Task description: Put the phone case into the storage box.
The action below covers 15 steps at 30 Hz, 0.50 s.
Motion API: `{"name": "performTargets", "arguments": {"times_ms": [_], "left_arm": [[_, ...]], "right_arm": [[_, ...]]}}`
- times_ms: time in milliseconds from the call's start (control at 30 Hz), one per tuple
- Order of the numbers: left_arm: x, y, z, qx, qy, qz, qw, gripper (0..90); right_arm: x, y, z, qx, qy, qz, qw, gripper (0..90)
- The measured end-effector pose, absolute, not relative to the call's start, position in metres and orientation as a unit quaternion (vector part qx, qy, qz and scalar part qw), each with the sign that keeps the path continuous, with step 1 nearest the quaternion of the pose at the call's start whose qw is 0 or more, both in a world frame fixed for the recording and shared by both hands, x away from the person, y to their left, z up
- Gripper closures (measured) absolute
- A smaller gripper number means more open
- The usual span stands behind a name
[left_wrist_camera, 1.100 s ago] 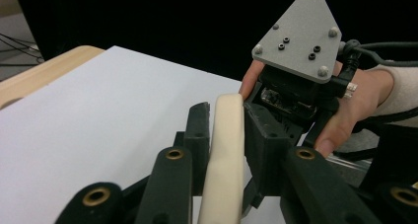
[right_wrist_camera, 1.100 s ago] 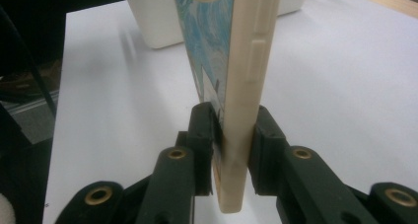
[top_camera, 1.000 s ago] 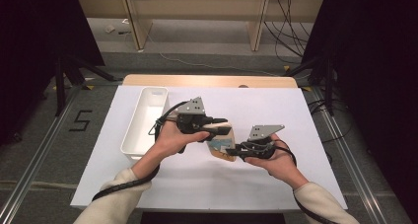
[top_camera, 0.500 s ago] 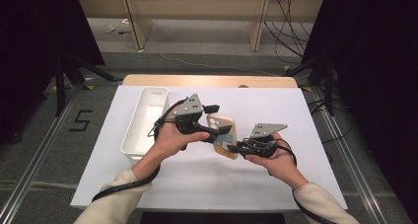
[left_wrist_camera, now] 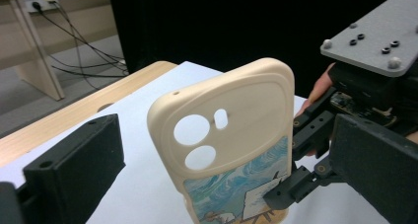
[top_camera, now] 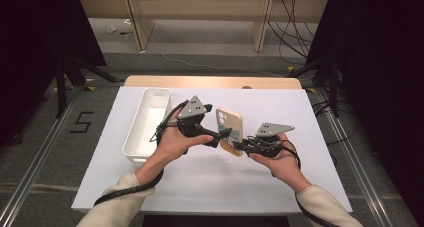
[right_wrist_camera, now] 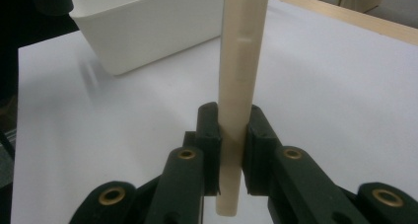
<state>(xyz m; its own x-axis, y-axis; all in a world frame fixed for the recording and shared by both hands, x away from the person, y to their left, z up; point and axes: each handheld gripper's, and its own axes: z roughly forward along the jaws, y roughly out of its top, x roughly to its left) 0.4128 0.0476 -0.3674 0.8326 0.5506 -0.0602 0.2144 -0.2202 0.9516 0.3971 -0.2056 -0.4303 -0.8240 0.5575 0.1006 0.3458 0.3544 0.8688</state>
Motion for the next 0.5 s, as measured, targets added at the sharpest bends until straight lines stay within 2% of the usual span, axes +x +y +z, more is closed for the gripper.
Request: {"name": "performTargets", "arguments": {"times_ms": [500], "left_arm": [[0.4141, 0.0447, -0.3710, 0.763, 0.272, 0.161, 0.564, 0.0]], "right_arm": [[0.3976, -0.2008, -0.4305, 0.284, 0.810, 0.499, 0.119, 80.7]]}}
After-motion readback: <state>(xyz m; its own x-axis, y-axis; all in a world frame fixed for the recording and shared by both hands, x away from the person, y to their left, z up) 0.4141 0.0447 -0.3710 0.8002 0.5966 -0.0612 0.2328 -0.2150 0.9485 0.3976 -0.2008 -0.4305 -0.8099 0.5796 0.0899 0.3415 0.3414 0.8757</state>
